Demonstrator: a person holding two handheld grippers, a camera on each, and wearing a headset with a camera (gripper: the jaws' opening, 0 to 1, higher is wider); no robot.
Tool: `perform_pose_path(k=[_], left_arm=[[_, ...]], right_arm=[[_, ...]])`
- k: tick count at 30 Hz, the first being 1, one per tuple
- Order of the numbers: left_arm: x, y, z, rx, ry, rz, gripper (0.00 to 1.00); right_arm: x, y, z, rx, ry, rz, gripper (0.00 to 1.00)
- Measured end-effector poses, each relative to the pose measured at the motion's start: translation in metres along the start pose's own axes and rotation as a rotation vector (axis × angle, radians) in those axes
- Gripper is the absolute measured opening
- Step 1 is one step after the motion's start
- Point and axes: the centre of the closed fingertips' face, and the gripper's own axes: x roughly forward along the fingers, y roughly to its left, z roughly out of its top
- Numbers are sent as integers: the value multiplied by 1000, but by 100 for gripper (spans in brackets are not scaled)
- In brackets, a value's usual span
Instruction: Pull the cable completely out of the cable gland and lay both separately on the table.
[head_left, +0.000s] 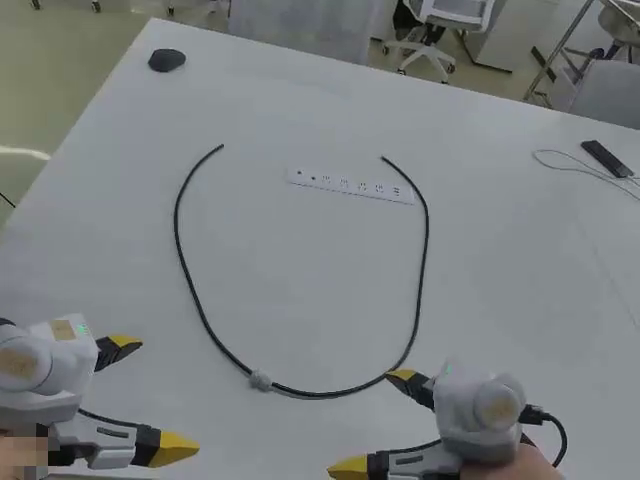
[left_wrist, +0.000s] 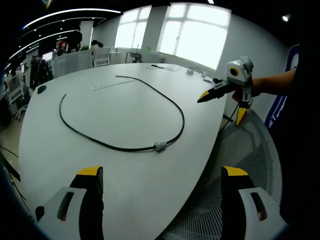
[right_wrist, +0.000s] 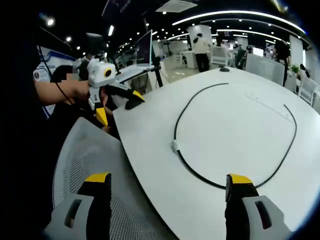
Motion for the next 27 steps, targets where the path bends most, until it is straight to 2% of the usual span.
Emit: perform_pose_path(k=[5,13,27], left_arm=[[2,-4,0,-11,7,-14,96],[2,-3,-1,-5,13,-13,96],[4,-5,-2,4,25,-19,94]], right_arm=[[0,-2,0,8,2,0,95],[0,-3,3,8,-1,5,92],[-1,-4,-3,21,7,-3,89]])
